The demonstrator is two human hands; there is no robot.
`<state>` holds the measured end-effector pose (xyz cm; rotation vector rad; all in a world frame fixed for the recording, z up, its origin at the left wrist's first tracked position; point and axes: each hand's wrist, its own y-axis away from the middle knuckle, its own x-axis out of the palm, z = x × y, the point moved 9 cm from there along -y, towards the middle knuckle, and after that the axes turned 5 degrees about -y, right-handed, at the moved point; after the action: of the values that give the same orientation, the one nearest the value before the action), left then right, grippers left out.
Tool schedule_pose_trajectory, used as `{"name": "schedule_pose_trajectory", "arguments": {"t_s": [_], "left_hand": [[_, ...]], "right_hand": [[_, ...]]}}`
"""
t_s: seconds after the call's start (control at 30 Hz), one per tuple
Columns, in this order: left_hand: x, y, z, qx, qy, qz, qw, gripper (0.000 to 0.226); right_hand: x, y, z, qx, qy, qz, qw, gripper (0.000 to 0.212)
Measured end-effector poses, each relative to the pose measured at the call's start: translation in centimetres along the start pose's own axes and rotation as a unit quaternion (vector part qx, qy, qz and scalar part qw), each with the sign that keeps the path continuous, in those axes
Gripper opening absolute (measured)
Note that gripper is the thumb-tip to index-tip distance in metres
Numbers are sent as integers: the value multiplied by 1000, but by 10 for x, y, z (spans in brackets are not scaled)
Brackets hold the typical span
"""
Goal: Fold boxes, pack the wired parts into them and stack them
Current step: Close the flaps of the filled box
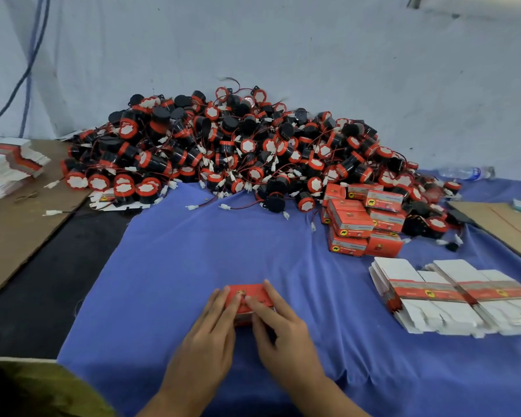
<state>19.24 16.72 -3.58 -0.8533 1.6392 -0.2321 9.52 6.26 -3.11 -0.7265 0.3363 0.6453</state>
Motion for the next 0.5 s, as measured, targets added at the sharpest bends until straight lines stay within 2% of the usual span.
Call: {"name": "schedule_pose_trajectory", "arguments": {"t_s": [0.13,0.2,0.27,0.33,0.5], "left_hand": [[5,-1,4,-15,36,31,999,44],[5,1,13,-64,99,44,992,49],[4,1,16,-81,125,42,988,48],[5,1,15,-79,142,45,986,48],[6,2,16,-69,118,57,989,54]], "right_hand": [[7,5,-2,8,79,22,997,48],[1,6,-4,34,37,4,999,51],[-9,5,-7,39,-24,-47,998,38],[-15,6,-9,30,-41,-84,995,19],[-11,6,-3,-4,4,-77,997,4]]}}
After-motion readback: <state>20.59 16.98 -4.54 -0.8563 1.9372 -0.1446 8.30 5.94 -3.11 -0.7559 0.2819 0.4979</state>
